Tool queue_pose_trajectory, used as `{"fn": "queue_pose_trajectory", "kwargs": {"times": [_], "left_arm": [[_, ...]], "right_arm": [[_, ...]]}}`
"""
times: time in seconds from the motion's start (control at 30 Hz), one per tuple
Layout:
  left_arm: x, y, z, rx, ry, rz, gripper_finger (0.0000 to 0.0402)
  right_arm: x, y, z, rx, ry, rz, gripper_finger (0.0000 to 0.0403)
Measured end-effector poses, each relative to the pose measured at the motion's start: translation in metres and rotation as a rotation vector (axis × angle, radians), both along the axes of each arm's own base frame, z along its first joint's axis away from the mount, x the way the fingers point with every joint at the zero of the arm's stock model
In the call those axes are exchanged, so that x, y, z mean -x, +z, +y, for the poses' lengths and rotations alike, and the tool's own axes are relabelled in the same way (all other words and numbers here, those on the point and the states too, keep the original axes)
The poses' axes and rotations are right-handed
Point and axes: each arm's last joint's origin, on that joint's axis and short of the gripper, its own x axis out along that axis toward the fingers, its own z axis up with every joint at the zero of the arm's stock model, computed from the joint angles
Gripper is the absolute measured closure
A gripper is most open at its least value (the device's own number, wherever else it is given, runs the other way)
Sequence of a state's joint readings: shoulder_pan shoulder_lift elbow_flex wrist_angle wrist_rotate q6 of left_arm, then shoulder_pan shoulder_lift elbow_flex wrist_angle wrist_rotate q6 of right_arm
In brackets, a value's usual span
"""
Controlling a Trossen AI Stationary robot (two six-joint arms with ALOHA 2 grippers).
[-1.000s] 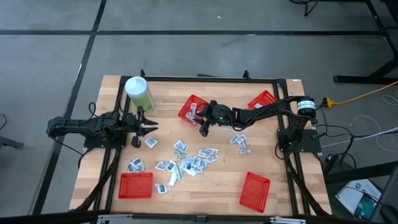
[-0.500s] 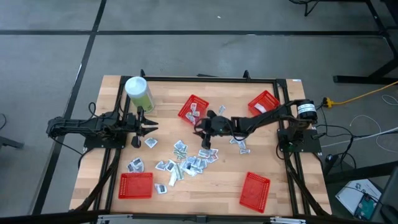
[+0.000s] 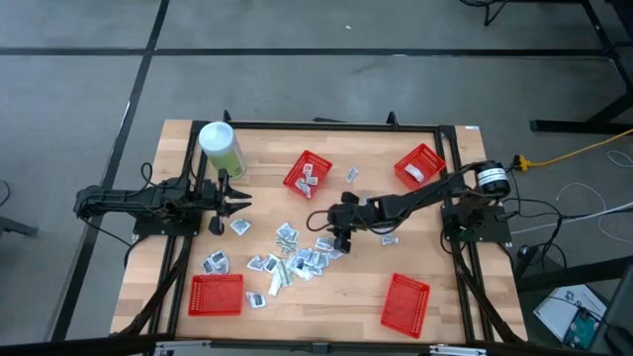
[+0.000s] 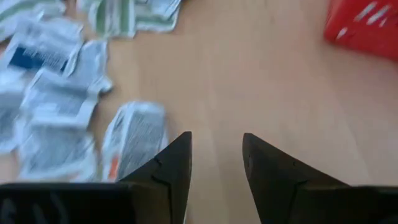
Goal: Pick & Place First Aid Supplies
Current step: Put the orange ointment pack into the red container
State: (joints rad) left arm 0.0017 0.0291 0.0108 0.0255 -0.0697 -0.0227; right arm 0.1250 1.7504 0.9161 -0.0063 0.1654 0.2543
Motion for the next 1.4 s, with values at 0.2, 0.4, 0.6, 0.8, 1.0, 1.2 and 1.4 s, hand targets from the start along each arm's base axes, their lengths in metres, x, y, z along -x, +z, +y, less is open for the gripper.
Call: {"fn": "queue_pose_trajectory", "kwargs": {"times": [0.2,0.4,0.6,0.8,1.0,1.2,1.4], "left_arm": [[0.0,0.0,0.0,0.0,0.0,0.0,0.0313],[0.0,0.0,0.0,0.0,0.0,0.0,0.0313],[0.0,0.0,0.0,0.0,0.0,0.0,0.0313],[0.0,0.0,0.0,0.0,0.0,0.0,0.0313],[0.0,0.0,0.0,0.0,0.0,0.0,0.0313],[0.0,0.0,0.0,0.0,0.0,0.0,0.0313],[0.0,0.0,0.0,0.0,0.0,0.0,0.0313]], "right_arm": [[0.016,0.018,0.011,0.004,0.035,0.047,0.026],[0.02,0.024,0.012,-0.002,0.046,0.055,0.026],[0.017,0.027,0.013,-0.035,0.07,0.013,0.026],[0.018,0.026,0.015,-0.079,0.122,0.029,0.026],[0.019,0.025,0.015,-0.003,0.233,0.051,0.026],[0.018,0.026,0.013,0.094,0.194,0.035,0.026],[0.018,0.026,0.012,-0.025,0.046,0.025,0.026]]}}
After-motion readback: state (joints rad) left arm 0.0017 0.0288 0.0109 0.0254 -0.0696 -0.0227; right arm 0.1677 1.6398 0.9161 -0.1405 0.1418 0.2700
